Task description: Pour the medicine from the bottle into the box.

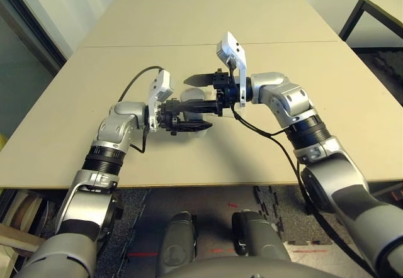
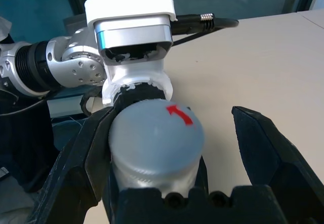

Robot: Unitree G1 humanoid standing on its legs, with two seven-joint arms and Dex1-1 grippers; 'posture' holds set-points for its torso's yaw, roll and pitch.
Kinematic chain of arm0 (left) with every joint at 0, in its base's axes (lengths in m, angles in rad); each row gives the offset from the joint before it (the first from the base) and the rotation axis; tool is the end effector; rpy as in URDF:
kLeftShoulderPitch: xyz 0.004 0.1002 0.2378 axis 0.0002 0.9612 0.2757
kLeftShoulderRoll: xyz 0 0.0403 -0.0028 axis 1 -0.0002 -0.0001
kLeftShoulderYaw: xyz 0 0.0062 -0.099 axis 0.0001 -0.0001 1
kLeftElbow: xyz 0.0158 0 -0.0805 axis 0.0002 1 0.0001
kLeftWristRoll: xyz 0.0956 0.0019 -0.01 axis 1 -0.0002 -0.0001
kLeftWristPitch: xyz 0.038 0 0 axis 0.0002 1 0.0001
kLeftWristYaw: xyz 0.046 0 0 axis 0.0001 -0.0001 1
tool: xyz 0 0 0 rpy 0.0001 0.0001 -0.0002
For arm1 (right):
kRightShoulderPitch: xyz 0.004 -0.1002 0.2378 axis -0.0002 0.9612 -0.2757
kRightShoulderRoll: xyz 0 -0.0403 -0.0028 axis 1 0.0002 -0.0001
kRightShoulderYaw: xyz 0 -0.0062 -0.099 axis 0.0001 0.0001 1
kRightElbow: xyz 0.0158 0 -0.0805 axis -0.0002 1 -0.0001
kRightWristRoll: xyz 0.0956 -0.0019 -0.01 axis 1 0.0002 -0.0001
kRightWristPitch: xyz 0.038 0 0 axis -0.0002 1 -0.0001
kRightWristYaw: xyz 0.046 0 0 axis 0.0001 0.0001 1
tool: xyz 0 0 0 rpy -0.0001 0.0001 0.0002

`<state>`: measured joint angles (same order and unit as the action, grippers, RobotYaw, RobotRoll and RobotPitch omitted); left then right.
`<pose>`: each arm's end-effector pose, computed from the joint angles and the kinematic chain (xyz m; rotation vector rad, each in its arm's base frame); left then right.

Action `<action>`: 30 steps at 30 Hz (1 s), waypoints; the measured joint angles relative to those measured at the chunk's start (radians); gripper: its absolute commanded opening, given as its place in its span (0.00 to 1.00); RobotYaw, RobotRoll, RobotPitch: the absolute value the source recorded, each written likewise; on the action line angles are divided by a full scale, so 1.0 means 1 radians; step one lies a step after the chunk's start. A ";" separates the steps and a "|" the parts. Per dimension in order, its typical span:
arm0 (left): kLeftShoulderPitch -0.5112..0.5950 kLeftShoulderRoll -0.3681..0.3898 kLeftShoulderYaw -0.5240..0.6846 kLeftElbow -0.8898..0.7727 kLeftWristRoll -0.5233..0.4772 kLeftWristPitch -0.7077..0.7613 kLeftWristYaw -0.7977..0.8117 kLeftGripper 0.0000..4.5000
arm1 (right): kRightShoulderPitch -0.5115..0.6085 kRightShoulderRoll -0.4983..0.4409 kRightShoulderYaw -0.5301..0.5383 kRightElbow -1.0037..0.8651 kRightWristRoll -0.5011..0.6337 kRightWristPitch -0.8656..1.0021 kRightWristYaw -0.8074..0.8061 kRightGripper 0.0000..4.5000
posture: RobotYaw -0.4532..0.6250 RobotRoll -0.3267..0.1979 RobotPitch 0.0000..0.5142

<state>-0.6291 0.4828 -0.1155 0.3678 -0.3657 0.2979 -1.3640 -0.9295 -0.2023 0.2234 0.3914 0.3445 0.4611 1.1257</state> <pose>0.3055 0.2060 0.1411 0.0906 0.1624 -1.4199 0.3275 -0.0936 0.1937 -0.0885 0.0651 1.4905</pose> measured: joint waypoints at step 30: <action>-0.031 0.004 0.016 0.081 0.012 -0.048 -0.035 0.58 | 0.078 -0.102 -0.084 -0.275 0.149 0.221 -0.039 1.00 | 0.37 0.62 0.16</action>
<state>-0.6601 0.4870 -0.0992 0.4487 -0.3534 0.2502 -1.3992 -0.8518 -0.3042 0.1390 0.1159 0.4933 0.6820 1.0868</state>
